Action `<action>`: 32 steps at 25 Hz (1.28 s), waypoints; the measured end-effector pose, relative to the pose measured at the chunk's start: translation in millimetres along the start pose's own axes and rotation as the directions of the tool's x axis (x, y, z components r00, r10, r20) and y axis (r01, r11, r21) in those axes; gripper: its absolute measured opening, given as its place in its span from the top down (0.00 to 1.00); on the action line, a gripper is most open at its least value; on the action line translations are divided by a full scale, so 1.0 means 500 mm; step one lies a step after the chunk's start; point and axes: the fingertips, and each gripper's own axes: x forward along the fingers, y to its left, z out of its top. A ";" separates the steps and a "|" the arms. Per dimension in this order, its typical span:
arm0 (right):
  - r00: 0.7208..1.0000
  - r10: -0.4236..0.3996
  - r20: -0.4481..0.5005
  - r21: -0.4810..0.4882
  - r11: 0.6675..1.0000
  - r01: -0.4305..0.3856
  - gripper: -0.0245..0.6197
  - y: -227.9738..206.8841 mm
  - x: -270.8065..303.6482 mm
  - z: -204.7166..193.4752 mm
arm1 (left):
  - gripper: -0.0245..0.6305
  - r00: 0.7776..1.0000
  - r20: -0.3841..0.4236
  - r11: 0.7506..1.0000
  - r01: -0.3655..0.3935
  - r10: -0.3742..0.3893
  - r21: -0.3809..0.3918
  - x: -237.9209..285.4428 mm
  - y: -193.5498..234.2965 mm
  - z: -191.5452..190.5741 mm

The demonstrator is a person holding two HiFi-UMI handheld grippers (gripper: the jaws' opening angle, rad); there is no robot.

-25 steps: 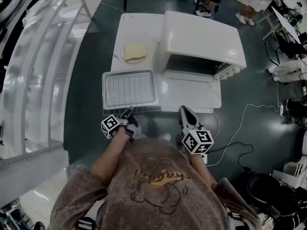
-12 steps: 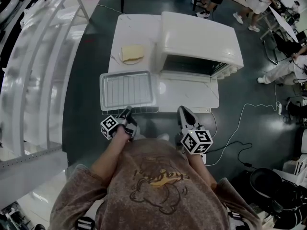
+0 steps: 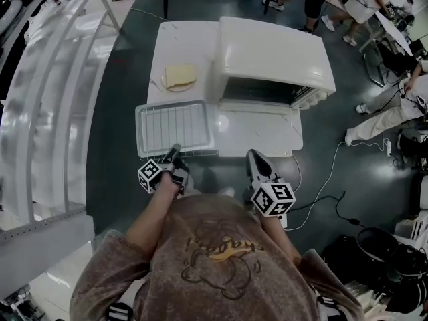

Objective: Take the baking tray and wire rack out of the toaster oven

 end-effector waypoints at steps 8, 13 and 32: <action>1.000 -0.006 0.002 0.009 1.000 0.006 0.96 -0.002 -0.001 0.001 | 0.71 1.000 -0.025 1.000 -0.019 0.019 0.000 -0.023 0.017 -0.021; 1.000 0.003 -0.006 0.011 1.000 -0.002 0.96 -0.002 0.003 -0.005 | 0.71 0.998 -0.037 0.999 -0.054 0.054 -0.002 -0.047 0.052 -0.039; 0.996 0.087 0.031 -0.053 0.995 -0.085 0.96 0.049 0.027 0.042 | 0.69 0.917 -0.342 0.585 0.395 -0.206 0.708 -0.059 -0.460 -0.179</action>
